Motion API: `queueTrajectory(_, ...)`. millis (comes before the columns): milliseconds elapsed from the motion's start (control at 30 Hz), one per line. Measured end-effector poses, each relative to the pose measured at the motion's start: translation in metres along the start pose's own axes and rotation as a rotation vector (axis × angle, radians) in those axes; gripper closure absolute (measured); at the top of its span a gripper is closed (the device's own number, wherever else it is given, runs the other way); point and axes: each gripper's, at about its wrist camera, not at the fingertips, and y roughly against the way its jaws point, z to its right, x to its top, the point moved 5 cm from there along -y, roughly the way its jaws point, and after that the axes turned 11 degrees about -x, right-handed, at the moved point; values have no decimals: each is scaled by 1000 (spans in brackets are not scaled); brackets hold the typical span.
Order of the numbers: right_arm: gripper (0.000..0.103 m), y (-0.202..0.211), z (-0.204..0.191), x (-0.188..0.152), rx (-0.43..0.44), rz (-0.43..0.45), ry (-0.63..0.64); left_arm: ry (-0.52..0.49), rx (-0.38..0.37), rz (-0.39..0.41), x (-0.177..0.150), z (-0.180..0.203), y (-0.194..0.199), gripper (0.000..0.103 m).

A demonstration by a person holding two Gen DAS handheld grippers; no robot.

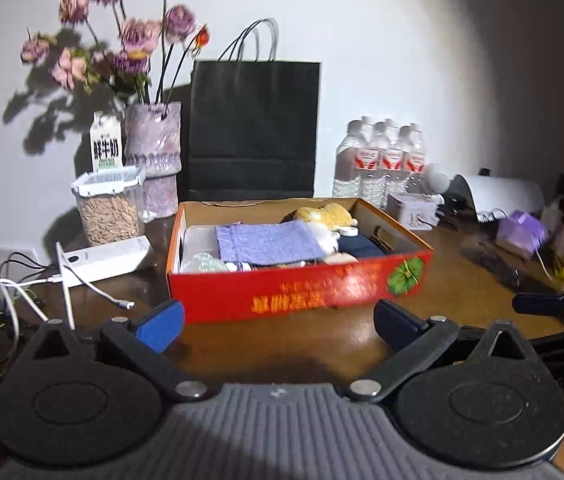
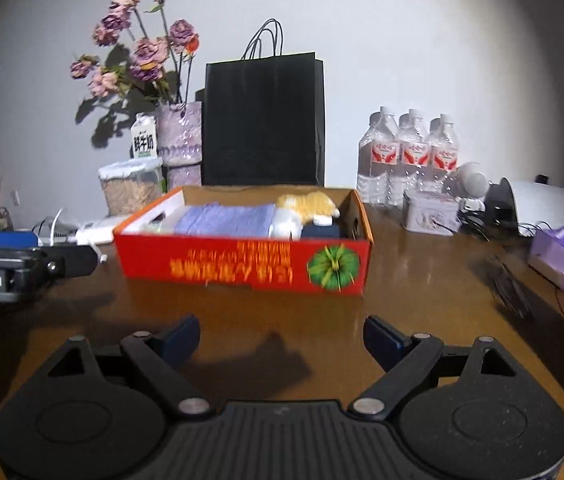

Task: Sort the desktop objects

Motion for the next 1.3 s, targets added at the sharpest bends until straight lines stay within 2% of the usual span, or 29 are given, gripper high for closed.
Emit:
queueTrajectory(100,14,21,2,-28,-31,13,16,-46,13,13,-26,14,17,0)
queueTrajectory(167,14,34,4,-45,-38,12,5,-40,15,9,-46,17,28,0)
queueTrajectory(300,13,57,3,-72,-18,-19,-43,20,7,-56,-83,16,45,0)
queueTrajectory(367,11,64,-1,-76,-4,-30,-25,10,-4,-82,-90,14,51,0)
queueTrajectory(433,5,67,-5,-74,-7,-41,10,27,24,-95,-93,11,57,0)
queueTrajectory(500,4,67,-7,-69,-10,-60,38,51,25,-107,-94,11,63,0)
queueTrajectory(567,4,65,-4,-64,-19,-99,24,25,5,-159,-91,13,63,0)
queueTrajectory(633,4,58,-2,-63,-8,-143,1,20,15,-160,-89,11,61,0)
queueTrajectory(733,4,44,-4,-66,-6,-168,-34,30,34,-169,-90,8,50,0)
queueTrajectory(833,4,28,-8,-68,-45,-171,-61,53,49,-195,-92,2,35,0)
queueTrajectory(967,4,8,-23,-71,-44,-170,-32,79,94,-245,-95,-11,10,0)
queueTrajectory(1133,4,-12,-35,-72,-52,-207,-22,104,69,-276,-97,-18,-8,0)
queueTrajectory(1300,1,-26,-40,-67,-107,-214,-11,73,44,-275,-94,-18,-21,0)
